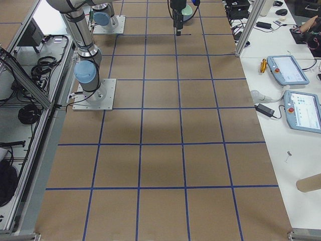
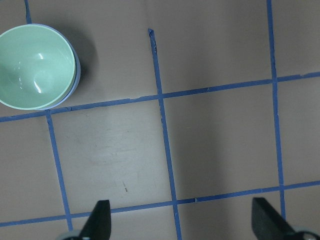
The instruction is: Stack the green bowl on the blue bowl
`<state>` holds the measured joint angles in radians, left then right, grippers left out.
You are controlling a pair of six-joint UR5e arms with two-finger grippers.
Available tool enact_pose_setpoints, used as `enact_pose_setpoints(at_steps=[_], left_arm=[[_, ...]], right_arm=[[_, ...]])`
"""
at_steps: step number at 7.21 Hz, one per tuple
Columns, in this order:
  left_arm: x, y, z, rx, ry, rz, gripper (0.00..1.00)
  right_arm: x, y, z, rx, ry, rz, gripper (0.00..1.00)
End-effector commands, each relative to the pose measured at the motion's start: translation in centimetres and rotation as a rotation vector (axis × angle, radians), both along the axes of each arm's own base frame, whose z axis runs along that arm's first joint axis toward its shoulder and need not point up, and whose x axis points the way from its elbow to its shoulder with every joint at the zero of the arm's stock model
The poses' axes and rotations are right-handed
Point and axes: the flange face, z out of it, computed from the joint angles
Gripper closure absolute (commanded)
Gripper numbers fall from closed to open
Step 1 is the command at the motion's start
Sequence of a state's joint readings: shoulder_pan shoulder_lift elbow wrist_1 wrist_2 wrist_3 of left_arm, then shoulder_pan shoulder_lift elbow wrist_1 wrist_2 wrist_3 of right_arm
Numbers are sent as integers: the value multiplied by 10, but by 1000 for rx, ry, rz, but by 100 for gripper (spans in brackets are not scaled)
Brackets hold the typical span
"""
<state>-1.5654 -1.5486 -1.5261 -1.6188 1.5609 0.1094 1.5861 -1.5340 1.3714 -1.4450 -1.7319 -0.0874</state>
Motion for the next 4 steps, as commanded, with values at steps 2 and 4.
enact_pose_setpoints(at_steps=[2,4], left_arm=[[2,0,0,-4,-4,6,0],[2,0,2,-9,-5,6,0]], right_arm=[[0,0,0,0,0,0,0],[0,0,0,0,0,0,0]])
